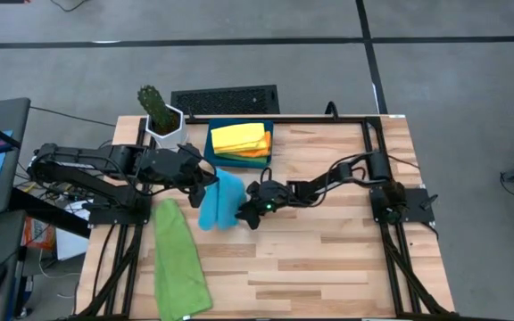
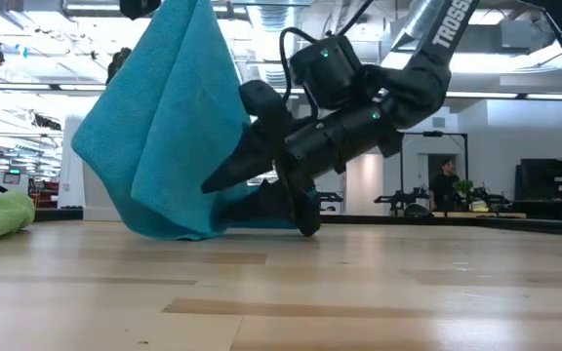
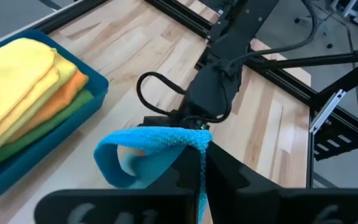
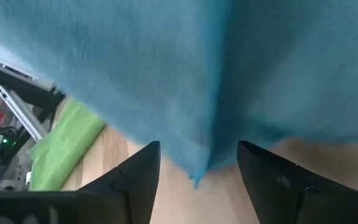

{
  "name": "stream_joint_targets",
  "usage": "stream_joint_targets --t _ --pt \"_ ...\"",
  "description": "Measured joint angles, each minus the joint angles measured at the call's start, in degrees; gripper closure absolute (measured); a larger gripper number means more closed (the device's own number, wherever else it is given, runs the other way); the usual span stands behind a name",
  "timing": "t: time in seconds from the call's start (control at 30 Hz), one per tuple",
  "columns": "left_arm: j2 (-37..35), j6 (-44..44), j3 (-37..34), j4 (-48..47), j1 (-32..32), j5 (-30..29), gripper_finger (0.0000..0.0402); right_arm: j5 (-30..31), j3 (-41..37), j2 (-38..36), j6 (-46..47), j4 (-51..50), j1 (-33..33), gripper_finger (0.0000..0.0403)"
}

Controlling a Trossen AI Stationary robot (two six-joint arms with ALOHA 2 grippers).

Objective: Fold microfiber towels
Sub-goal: Fold the blue towel

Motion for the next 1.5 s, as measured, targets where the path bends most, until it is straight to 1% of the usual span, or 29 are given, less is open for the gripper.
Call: stream_joint_targets --t 0.23,0.37,0.43,0.5,0.57,0.67,0.73,0.77,0.83,0.9,1.0,1.07,1.2,1.3,1.4,1.43,1.5 --pt "0.0 1.1 0.0 0.3 0.0 0.0 0.0397 1.1 2.8 2.4 0.2 0.3 0.6 0.0165" --pt "0.0 1.1 0.0 0.3 0.0 -0.1 0.0397 4.2 4.8 2.6 -1.7 -1.3 0.6 0.0166" --pt "0.0 1.1 0.0 0.3 0.0 -0.1 0.0397 4.7 6.1 2.6 -2.7 -2.6 0.4 0.0177" --pt "0.0 1.4 0.0 0.3 0.0 -0.1 0.0397 4.5 7.1 2.6 -2.9 -4.0 0.2 0.0202" --pt "0.0 2.0 0.0 0.3 0.0 -0.2 0.0397 4.5 7.8 2.6 -4.2 -4.4 0.3 0.0241" --pt "0.0 2.8 0.0 0.3 0.0 -1.3 0.0397 4.0 8.2 2.6 -6.0 -4.7 0.3 0.0317" --pt "0.0 3.2 0.0 0.3 0.0 -1.5 0.0397 2.5 8.2 2.6 -6.1 -4.7 0.3 0.0372" --pt "0.0 3.6 0.0 0.3 0.0 -1.5 0.0397 1.4 8.2 2.6 -6.1 -4.6 0.2 0.0385" --pt "0.0 4.2 0.0 0.2 0.0 -1.5 0.0397 -0.1 8.2 2.3 -5.7 -5.5 0.2 0.0388" --pt "0.0 4.5 0.0 -0.1 0.0 -1.5 0.0397 -1.4 8.2 1.3 -4.9 -8.6 0.2 0.0391" --pt "0.0 4.6 0.0 -1.6 0.0 -1.5 0.0397 -2.8 8.2 -2.8 -6.3 -16.1 0.3 0.0395" --pt "0.0 5.1 0.0 -2.1 0.0 -1.5 0.0397 -2.8 8.2 -7.1 -8.7 -23.2 0.3 0.0396" --pt "0.0 5.2 0.0 -2.5 0.0 -2.1 0.0397 -0.5 8.2 -16.4 -14.8 -34.7 0.3 0.0398" --pt "0.0 4.1 0.0 -2.3 0.0 -5.1 0.0397 2.4 8.2 -23.2 -17.6 -41.7 0.2 0.0399" --pt "1.0 1.0 -0.2 1.0 0.0 -10.8 0.0397 8.6 8.2 -29.0 -18.1 -48.7 0.3 0.0399" --pt "1.8 1.1 -0.3 2.9 0.0 -11.6 0.0397 10.7 8.2 -30.7 -18.5 -51.0 0.3 0.0397" --pt "4.2 3.7 -0.3 6.0 0.0 -9.7 0.0396 13.6 8.3 -33.4 -19.6 -53.6 0.3 0.0384"
